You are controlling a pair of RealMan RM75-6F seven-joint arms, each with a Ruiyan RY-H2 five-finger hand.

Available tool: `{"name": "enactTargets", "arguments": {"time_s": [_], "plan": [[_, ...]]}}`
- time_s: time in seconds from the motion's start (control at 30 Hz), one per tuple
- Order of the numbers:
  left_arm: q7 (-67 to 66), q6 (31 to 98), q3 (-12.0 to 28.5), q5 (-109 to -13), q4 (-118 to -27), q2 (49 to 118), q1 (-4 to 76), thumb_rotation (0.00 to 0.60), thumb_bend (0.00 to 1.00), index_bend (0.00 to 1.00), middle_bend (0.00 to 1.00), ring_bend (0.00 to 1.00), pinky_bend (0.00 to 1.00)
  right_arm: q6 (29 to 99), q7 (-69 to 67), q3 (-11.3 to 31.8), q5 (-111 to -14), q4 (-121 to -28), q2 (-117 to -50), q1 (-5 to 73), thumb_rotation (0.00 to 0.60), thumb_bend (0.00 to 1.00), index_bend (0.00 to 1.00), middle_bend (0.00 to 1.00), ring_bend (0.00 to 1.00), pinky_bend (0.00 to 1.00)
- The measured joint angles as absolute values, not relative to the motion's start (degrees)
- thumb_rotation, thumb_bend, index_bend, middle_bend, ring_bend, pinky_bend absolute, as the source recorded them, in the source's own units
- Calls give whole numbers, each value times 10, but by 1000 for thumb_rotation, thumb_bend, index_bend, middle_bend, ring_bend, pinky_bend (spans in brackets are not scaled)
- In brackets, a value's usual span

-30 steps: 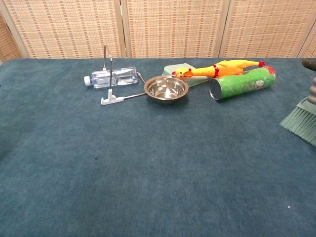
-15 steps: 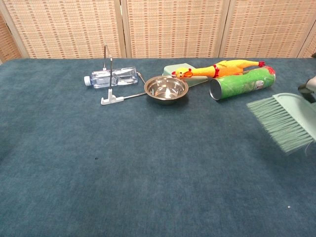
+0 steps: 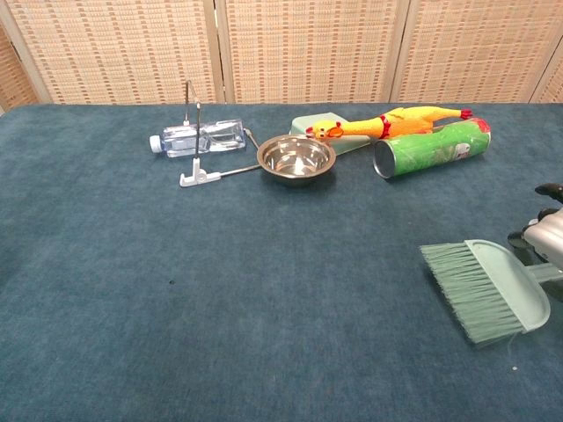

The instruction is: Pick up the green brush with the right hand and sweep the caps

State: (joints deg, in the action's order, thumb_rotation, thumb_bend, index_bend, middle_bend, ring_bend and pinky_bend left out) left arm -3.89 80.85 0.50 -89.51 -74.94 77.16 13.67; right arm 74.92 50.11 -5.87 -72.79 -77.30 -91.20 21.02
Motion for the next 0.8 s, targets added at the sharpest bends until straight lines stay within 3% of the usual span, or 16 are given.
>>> {"name": "enactTargets", "arguments": {"time_s": [0.1,0.3,0.63,0.8], "plan": [[-40,805,7,-892,-751,771,138,600,456,0,0,0,85,728,500,-58,-713,-798,-896,208,600,164,0,11,24,0],[-41,809,10,-893,-750,772,138,600,456,0,0,0,86,724,471,-50,-706,-847,-858,200,600,139,0,0,0,0],[-15,886,35,-895,-740,766,118,600,454,0,0,0,62,900,321,1,-740,-869,-807,146,600,138,0,0,0,0],[-24,888,40,-889,-733,768,115,600,453,0,0,0,48,880,269,15,-750,-869,-783,131,600,138,0,0,0,0]]}}
